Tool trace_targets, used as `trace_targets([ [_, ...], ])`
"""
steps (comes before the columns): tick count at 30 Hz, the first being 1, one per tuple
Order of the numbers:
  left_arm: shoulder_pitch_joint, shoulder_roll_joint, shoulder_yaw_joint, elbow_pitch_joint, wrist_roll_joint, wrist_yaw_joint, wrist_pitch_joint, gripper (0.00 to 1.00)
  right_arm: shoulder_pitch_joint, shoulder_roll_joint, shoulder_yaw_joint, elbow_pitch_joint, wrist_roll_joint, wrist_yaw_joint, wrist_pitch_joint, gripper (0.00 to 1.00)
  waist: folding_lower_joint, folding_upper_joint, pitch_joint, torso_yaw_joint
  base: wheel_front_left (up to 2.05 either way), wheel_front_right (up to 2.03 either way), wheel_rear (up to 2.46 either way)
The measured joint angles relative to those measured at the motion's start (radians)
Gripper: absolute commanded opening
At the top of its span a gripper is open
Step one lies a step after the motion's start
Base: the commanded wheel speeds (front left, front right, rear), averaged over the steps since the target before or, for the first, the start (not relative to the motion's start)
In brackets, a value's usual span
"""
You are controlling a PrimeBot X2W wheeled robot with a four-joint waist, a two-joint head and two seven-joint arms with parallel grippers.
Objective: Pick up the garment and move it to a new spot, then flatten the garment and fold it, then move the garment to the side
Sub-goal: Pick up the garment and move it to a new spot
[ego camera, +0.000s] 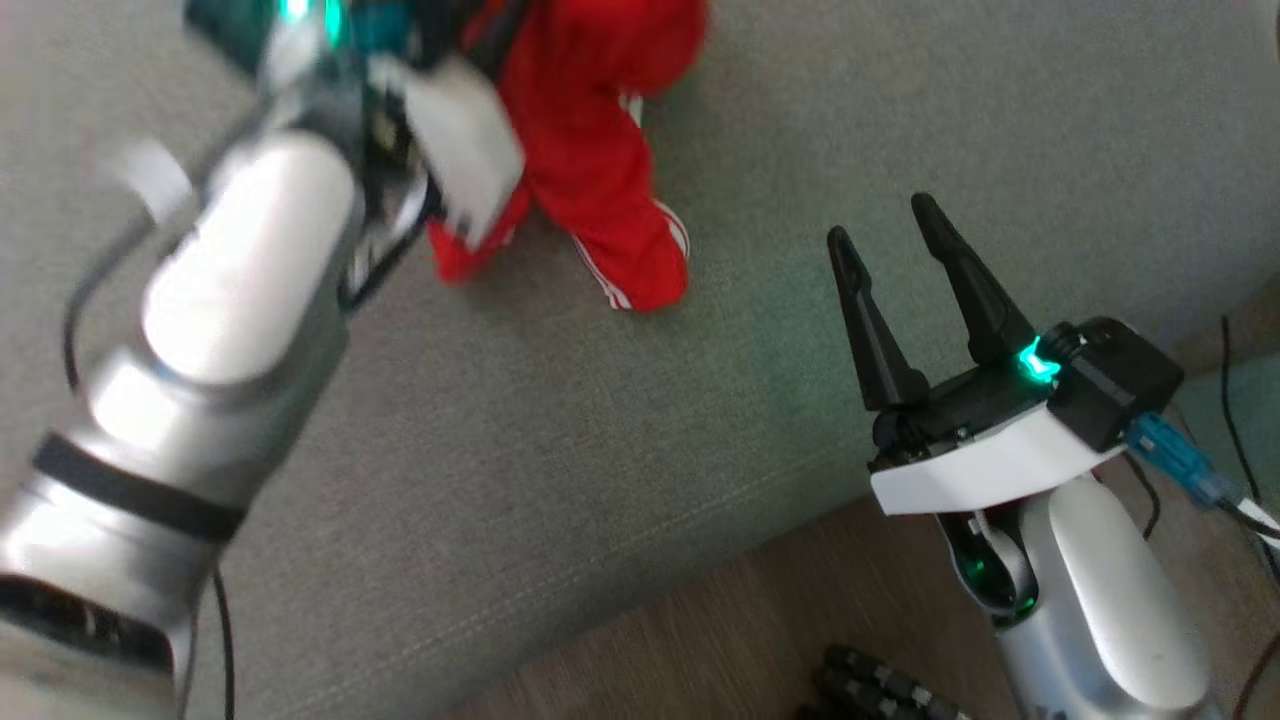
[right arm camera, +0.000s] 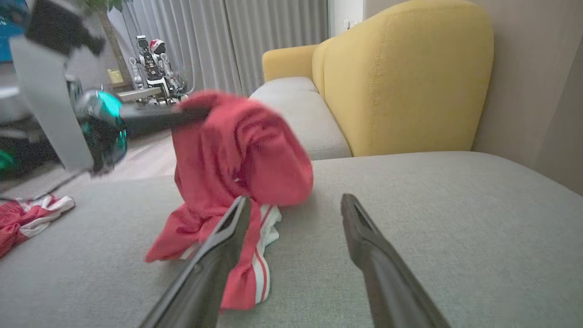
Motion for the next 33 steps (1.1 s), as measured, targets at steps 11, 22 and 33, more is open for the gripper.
trace_targets([
  [11, 0.083, -0.149, 0.033, 0.221, 0.0, 0.175, -0.263, 1.0, 0.006, 0.003, -0.019, 0.042, -0.031, 0.0, 0.0, 1.0, 0.0, 0.0, 0.015, 0.047, 0.0, 0.0, 0.0],
  [22, 0.664, -0.149, 0.217, -0.245, 0.046, 0.3, -0.274, 1.0, 0.159, 0.005, -0.044, 0.124, -0.096, 0.0, 0.0, 1.0, 0.0, 0.0, -0.159, 0.195, 0.0, 0.0, 0.0],
  [33, 1.016, -0.177, 0.362, -0.453, 0.133, 0.297, -0.274, 1.0, 0.251, 0.007, -0.118, 0.138, -0.158, 0.0, 0.0, 1.0, 0.0, 0.0, -0.316, 0.355, 0.0, 0.0, 0.0],
])
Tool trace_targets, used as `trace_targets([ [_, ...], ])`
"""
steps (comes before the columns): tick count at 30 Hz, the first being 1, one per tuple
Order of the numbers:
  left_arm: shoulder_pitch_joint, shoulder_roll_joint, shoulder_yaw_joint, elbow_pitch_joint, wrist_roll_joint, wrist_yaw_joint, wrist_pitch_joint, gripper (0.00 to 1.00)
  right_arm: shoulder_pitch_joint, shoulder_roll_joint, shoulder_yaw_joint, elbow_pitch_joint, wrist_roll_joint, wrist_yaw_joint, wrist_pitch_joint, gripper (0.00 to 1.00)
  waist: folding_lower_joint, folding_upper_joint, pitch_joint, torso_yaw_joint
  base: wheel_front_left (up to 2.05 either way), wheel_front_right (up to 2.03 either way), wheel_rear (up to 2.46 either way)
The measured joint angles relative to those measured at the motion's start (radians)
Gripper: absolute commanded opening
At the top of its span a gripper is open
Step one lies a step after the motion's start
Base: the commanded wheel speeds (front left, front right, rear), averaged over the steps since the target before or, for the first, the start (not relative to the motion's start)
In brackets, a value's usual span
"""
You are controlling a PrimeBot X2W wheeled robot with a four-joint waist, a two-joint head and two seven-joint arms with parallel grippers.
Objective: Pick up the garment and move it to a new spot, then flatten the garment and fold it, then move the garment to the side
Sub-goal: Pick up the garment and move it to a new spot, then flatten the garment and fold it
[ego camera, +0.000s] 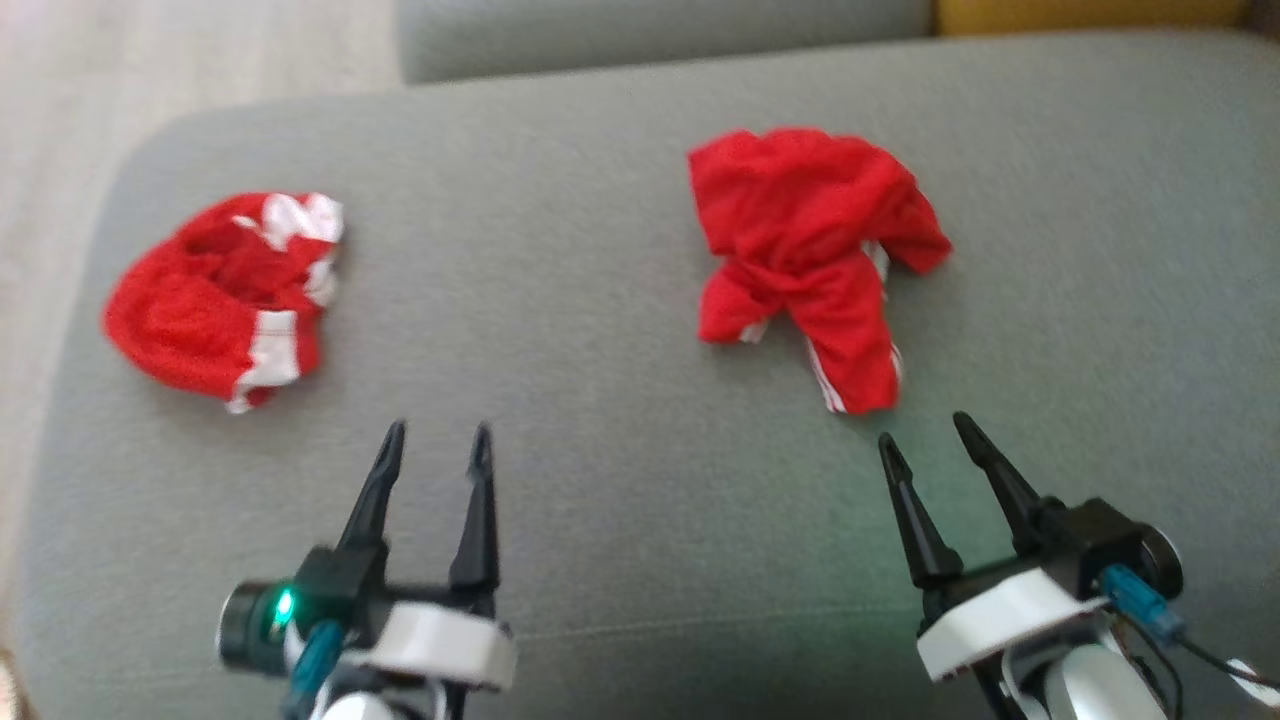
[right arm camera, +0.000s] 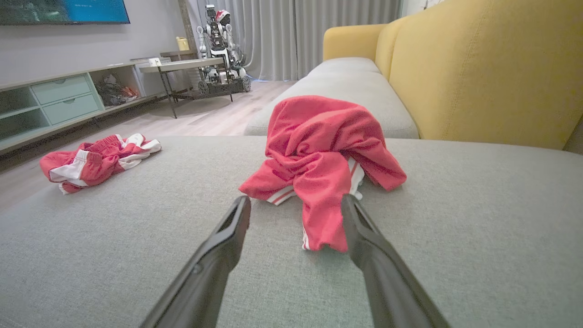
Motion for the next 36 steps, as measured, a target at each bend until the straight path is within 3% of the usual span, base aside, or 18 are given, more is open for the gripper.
trace_targets([
  [11, 0.178, -0.018, 0.099, -0.056, 0.078, -0.035, 0.0, 1.0, 0.11, 0.005, -0.057, -0.048, -0.03, 0.0, 0.0, 1.0, 0.0, 0.0, -0.109, 0.079, 0.0, 0.0, 0.0],
  [36, 0.239, -0.031, 0.106, -0.062, 0.129, -0.019, 0.0, 1.0, 0.123, 0.008, -0.076, -0.086, -0.04, 0.0, 0.0, 1.0, 0.0, 0.0, -0.122, 0.065, 0.0, 0.0, 0.0],
])
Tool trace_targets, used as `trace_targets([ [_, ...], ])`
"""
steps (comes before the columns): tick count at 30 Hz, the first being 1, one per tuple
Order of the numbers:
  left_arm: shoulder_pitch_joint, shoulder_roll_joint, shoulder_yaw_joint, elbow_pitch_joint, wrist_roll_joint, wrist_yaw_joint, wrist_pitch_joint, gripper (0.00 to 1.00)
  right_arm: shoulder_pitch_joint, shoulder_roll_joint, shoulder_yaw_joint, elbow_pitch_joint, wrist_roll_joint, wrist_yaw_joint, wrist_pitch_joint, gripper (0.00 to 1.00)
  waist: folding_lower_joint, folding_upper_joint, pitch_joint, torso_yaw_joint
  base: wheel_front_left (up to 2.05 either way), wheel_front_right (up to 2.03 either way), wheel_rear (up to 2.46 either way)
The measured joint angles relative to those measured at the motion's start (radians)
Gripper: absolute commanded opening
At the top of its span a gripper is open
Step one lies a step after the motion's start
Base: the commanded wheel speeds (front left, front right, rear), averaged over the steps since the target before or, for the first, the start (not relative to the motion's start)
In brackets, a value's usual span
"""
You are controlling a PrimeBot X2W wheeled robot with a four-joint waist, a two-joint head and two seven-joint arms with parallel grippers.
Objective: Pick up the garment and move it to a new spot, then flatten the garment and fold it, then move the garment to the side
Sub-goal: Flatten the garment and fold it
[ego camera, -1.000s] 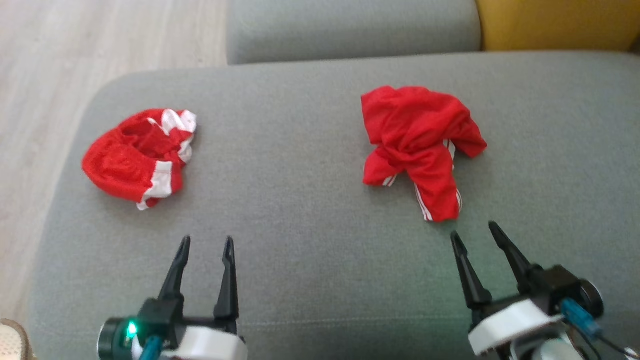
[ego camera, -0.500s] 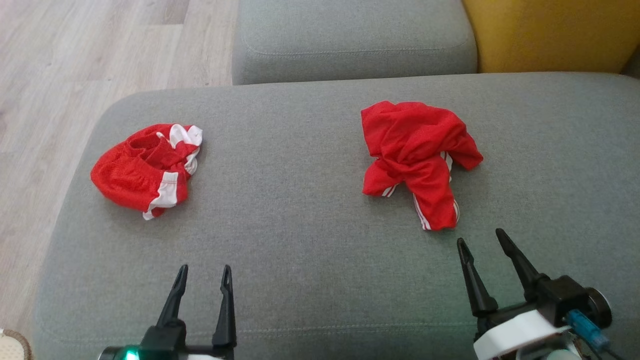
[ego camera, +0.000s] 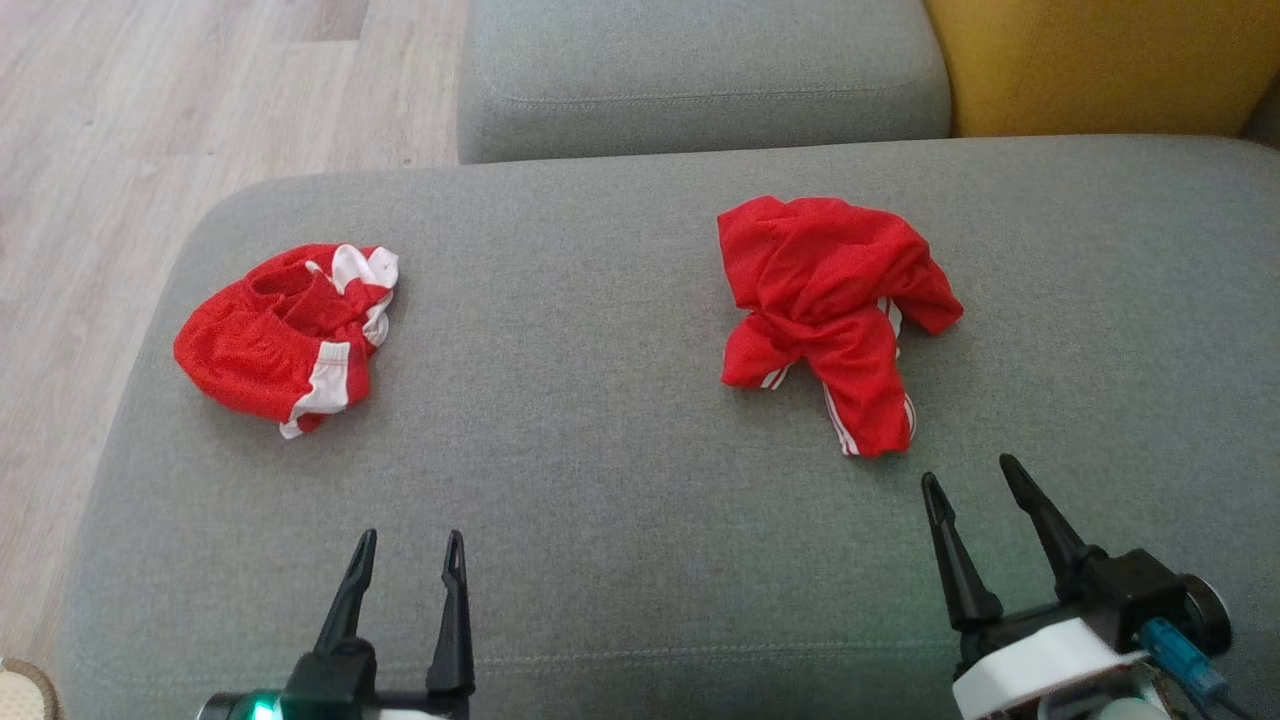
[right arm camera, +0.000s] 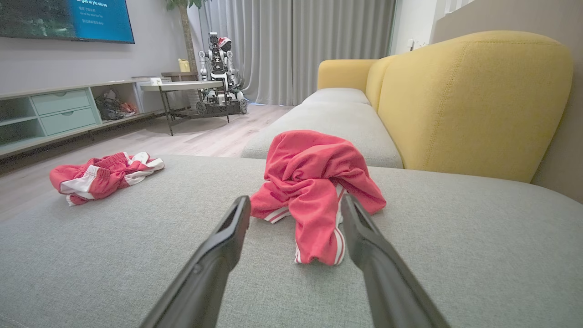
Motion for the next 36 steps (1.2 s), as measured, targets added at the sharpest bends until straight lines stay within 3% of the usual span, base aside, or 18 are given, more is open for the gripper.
trace_targets([
  [10, 0.0, -0.001, -0.002, 0.001, 0.011, 0.012, 0.0, 1.0, 0.0, 0.0, 0.0, -0.002, 0.002, 0.0, 0.0, 1.0, 0.0, 0.0, 0.006, 0.01, 0.0, 0.0, 0.0],
  [15, -0.001, 0.007, -0.022, 0.021, 0.034, -0.004, 0.0, 1.0, 0.0, 0.0, 0.0, -0.007, 0.002, 0.0, 0.0, 1.0, 0.0, 0.0, 0.012, 0.013, 0.0, 0.0, 0.0],
  [22, -0.085, 0.029, -0.097, 0.129, 0.053, -0.081, 0.0, 1.0, -0.007, 0.001, 0.025, -0.019, 0.018, 0.0, 0.0, 1.0, 0.0, 0.0, 0.058, -0.002, 0.0, 0.0, 0.0],
  [33, -0.505, -0.001, -0.205, 0.456, 0.041, -0.217, 0.0, 1.0, -0.142, 0.0, 0.035, -0.078, 0.023, 0.0, 0.0, 1.0, 0.0001, 0.0, 0.225, -0.051, 0.0, 0.0, 0.0],
  [36, -0.635, -0.007, -0.236, 0.521, 0.048, -0.231, 0.0, 1.0, -0.185, 0.0, 0.04, -0.095, 0.031, 0.0, 0.0, 1.0, 0.0001, 0.0, 0.286, -0.068, 0.0, 0.0, 0.0],
])
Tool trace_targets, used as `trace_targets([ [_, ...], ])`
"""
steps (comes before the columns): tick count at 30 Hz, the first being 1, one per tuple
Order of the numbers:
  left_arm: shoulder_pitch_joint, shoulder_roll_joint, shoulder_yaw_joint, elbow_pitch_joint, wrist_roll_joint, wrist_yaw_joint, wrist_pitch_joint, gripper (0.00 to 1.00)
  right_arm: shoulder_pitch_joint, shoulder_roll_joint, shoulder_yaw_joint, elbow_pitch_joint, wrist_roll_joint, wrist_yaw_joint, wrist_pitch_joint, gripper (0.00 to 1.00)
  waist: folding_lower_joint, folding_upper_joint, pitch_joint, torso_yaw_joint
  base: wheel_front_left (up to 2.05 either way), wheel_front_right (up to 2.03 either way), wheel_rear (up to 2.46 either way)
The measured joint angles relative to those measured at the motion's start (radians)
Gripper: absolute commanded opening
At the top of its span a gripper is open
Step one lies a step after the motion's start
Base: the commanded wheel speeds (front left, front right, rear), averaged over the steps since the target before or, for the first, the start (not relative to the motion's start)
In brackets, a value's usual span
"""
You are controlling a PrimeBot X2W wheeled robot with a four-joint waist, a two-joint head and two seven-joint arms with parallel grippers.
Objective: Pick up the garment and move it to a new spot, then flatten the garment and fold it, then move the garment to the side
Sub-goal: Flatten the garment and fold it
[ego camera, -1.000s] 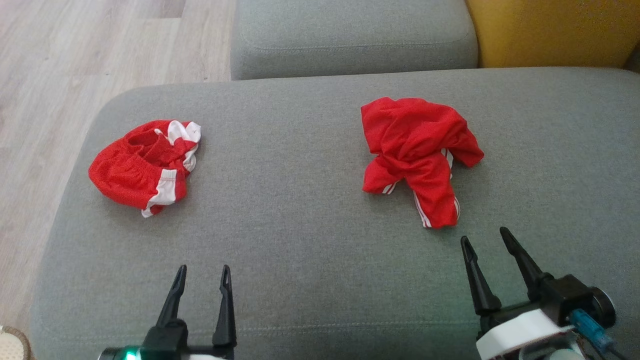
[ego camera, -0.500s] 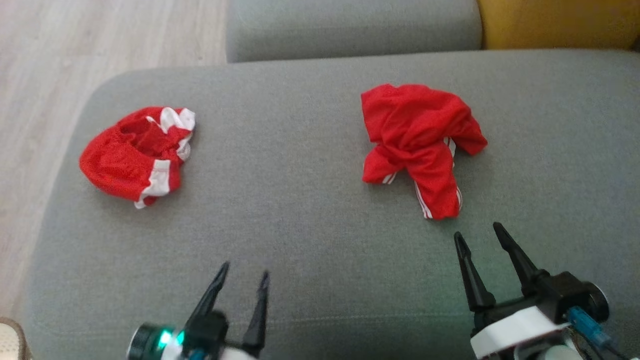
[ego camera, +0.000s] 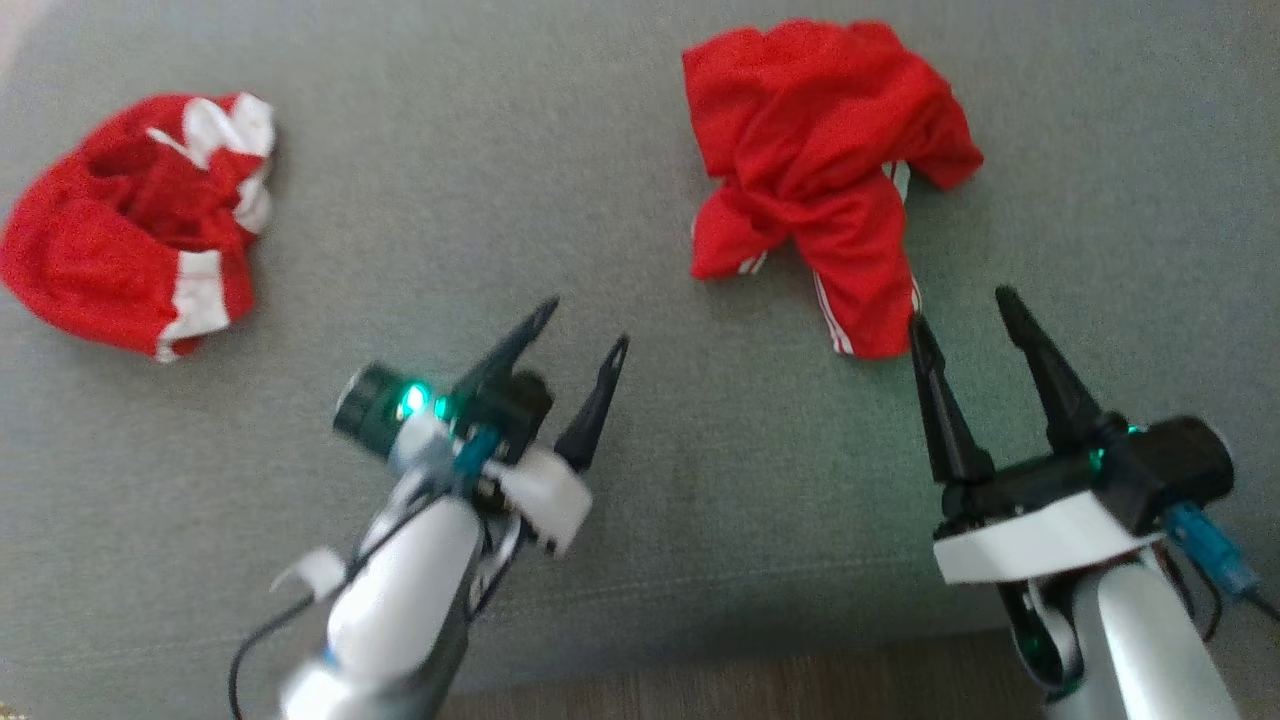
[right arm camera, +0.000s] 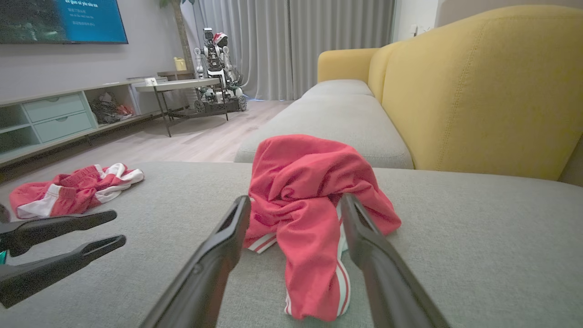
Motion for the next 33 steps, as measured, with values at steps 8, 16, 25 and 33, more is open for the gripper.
trace_targets([
  [8, -0.217, -0.007, -0.104, 0.176, 0.037, -0.022, 0.0, 1.0, -0.091, 0.0, 0.017, -0.015, 0.035, 0.0, 0.0, 1.0, 0.0001, 0.0, 0.126, -0.068, 0.0, 0.0, 0.0],
  [16, -0.352, -0.009, -0.157, 0.253, 0.059, -0.016, 0.0, 1.0, -0.115, 0.0, 0.029, -0.024, 0.094, 0.0, 0.0, 1.0, 0.0001, 0.0, 0.194, -0.146, 0.0, 0.0, 0.0],
  [25, -0.375, 0.001, -0.199, 0.23, 0.042, -0.031, 0.0, 0.0, -0.147, 0.0, 0.034, -0.023, 0.132, 0.0, 0.0, 1.0, 0.0, 0.0, 0.188, -0.201, 0.0, 0.0, 0.0],
  [33, -0.336, 0.0, -0.248, 0.127, -0.421, -0.076, 0.014, 0.0, -0.125, 0.0, 0.031, -0.016, 0.158, 0.0, 0.0, 1.0, 0.0, 0.0, 0.09, -0.239, 0.0, 0.0, 0.0],
])
